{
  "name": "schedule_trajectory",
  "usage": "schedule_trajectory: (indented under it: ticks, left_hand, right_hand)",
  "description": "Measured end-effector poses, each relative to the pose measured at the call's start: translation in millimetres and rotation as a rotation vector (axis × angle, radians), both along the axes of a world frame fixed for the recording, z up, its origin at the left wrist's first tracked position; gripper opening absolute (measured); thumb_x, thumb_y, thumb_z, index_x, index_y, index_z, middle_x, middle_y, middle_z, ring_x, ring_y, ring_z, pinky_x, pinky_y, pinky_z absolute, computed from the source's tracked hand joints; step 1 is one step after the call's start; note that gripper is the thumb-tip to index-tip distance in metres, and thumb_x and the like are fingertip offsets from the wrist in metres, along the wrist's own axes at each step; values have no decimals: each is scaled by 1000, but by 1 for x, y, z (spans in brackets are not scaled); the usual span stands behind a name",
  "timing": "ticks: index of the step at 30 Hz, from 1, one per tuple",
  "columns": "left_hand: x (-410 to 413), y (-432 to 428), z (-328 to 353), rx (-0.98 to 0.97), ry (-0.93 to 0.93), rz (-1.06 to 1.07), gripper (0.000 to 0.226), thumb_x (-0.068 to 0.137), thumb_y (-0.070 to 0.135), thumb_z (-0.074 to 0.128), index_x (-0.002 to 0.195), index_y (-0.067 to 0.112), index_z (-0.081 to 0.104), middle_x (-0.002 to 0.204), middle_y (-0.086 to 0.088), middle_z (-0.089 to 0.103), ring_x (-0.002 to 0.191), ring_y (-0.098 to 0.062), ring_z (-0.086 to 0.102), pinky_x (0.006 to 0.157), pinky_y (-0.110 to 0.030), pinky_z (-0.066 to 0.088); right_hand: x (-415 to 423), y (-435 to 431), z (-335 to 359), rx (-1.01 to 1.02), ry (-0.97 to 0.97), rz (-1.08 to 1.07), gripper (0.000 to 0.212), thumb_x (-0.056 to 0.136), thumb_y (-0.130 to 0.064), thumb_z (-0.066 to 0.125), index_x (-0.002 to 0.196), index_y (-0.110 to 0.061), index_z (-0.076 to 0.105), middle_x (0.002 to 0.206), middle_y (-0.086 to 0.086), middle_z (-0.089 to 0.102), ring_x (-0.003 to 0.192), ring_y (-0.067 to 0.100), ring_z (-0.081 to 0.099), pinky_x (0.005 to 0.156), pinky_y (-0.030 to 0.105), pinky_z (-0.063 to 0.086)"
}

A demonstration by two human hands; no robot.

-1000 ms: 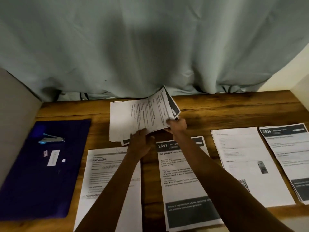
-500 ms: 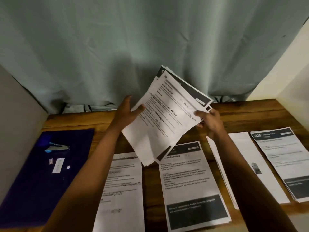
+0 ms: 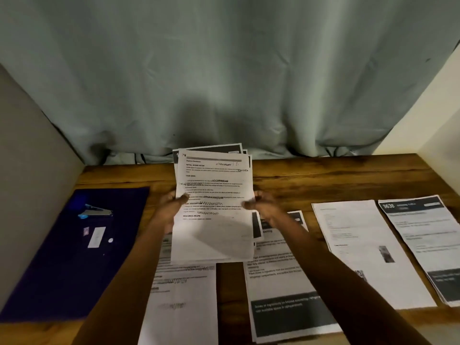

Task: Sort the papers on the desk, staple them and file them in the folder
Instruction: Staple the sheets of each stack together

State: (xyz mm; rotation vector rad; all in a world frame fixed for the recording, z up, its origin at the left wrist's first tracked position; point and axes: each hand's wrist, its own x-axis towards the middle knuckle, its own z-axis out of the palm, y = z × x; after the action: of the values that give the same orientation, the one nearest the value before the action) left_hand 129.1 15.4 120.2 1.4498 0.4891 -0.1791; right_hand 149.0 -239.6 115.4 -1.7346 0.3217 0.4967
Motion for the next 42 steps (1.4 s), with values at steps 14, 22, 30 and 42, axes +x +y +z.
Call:
schedule_trajectory:
  ticks: [14,22,30,42]
  left_hand:
    - [30,-7,-73,442,54,155,35,88,23,66,120,9,61,111,-11,67,97,-27,65,69,-30,52]
    - [30,7,-84,726,-51,211,36,92,30,61,104,-4,63,96,-21,67,87,-34,66,66,-32,48]
    - [14,39,-73,767,-32,267,38,93,21,60,120,-5,56,109,-26,63,99,-41,62,73,-38,48]
    - [-16,10,-90,1369,-290,-555,102,70,87,-2,153,28,11,160,-5,2,146,-30,-2,112,-48,-9]
  right_hand:
    - [11,35,-58,-412,-240,-201,23,86,-6,64,109,-7,63,113,8,65,99,20,64,74,19,49]
    - [17,32,-68,-497,-326,-289,15,84,-7,68,99,-6,66,102,8,69,95,19,66,78,18,47]
    - [14,20,-66,-520,-313,-411,12,91,-14,60,98,-7,65,98,8,67,92,20,65,72,20,44]
    - [-3,-9,-59,-357,-368,-374,19,89,-7,62,106,-1,66,107,13,68,98,18,61,83,21,43]
